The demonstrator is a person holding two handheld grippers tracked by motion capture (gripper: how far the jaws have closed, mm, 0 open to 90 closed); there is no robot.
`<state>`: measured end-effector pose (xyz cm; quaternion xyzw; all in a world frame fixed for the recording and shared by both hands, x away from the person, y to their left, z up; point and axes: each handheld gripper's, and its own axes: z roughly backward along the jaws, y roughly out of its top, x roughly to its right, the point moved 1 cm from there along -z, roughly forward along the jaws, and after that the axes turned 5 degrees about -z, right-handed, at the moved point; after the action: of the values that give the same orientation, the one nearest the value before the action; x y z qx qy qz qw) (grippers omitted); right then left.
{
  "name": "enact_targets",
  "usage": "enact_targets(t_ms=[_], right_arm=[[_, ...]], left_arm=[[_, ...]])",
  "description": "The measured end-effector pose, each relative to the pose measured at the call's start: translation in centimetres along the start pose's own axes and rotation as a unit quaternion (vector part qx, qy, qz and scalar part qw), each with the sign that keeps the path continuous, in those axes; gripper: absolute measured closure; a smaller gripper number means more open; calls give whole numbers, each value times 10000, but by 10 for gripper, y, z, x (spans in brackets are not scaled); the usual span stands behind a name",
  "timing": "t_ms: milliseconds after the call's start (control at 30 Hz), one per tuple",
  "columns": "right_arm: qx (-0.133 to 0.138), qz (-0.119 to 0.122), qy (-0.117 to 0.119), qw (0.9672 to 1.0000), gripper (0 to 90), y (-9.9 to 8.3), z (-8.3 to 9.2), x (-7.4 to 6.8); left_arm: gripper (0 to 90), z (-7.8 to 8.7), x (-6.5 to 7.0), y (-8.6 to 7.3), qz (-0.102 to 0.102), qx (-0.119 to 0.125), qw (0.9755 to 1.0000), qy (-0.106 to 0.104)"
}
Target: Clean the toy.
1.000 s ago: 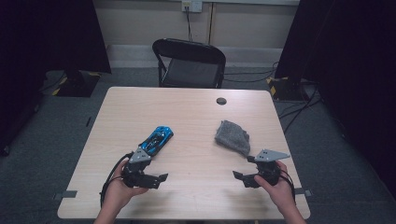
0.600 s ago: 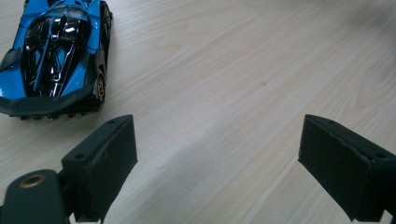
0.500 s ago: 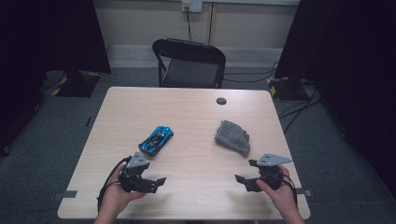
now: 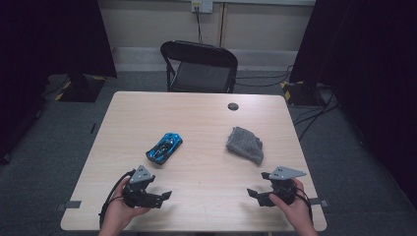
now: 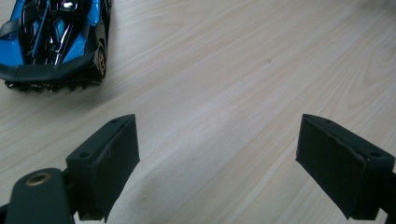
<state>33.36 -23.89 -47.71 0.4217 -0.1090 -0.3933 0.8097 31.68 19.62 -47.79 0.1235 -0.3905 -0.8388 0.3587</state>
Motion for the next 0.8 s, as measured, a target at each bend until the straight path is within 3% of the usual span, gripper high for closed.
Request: enact_targets(t_ms=[333, 667, 800], right_arm=[[-134, 32, 9, 9999, 144, -10, -5, 0], [-305, 248, -102, 9992, 145, -18, -11, 1], [-424, 463, -141, 9979, 144, -20, -14, -1]], left_arm=[[148, -6, -1, -10, -192, -176, 9997, 23], [154, -10, -5, -18, -317, -224, 9992, 104], [153, -12, -4, -22, -511, -257, 9982, 168]])
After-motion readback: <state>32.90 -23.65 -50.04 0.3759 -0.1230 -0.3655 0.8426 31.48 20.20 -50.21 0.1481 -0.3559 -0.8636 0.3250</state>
